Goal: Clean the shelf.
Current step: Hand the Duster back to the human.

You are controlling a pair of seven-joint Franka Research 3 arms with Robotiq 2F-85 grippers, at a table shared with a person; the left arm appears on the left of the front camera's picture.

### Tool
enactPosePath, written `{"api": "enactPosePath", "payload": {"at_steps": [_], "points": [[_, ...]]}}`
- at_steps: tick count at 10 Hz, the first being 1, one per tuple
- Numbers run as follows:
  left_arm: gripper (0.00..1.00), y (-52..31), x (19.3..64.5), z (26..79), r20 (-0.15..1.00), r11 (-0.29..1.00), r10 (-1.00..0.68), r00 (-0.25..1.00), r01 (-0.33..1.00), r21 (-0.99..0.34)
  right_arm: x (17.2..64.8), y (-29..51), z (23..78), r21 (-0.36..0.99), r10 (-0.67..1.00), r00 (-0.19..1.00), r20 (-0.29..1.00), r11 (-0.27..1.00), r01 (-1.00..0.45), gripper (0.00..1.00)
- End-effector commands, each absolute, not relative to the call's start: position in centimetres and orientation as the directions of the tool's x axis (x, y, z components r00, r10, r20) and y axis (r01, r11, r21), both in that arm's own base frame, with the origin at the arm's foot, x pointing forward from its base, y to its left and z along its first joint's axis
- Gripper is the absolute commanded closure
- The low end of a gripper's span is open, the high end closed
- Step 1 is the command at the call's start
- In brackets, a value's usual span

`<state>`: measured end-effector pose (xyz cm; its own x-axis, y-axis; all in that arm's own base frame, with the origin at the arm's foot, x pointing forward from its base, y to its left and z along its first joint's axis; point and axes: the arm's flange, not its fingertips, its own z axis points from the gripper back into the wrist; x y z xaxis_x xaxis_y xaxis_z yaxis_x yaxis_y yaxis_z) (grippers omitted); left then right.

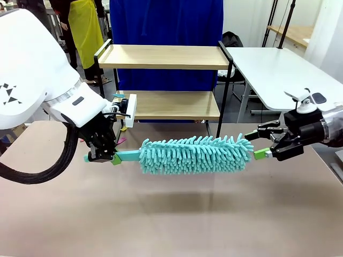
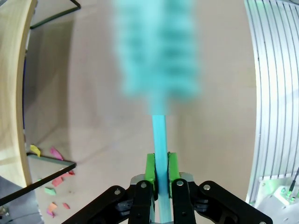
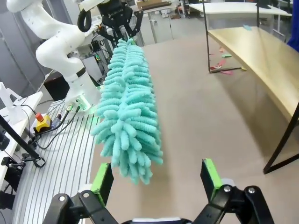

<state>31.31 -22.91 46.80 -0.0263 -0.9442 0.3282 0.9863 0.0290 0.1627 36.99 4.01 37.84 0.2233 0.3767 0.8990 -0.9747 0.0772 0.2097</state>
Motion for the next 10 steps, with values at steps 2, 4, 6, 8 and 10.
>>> {"api": "enactPosePath", "payload": {"at_steps": [2,4,6,8,10], "points": [[0.87,-22.8,31.2,47.0,0.335,0.031,-0.942,-0.027,0.986,0.166,34.0,6.3,36.2,0.22,0.355,0.223,0.908,0.05,-0.974,0.0],[0.87,-22.8,31.2,47.0,0.335,0.031,-0.942,-0.027,0.986,0.166,33.6,7.6,35.6,0.243,0.343,0.236,0.909,0.022,-0.97,0.0],[0.87,-22.8,31.2,47.0,0.335,0.031,-0.942,-0.027,0.986,0.166,33.1,8.8,35.3,0.234,0.307,0.229,0.924,0.019,-0.972,0.0],[0.87,-22.8,31.2,47.0,0.335,0.031,-0.942,-0.027,0.986,0.166,32.7,10.1,35.1,0.231,0.272,0.224,0.936,0.009,-0.973,0.0],[0.87,-22.8,31.2,47.0,0.335,0.031,-0.942,-0.027,0.986,0.166,32.4,11.1,34.9,0.233,0.279,0.221,0.934,-0.012,-0.972,0.0]]}}
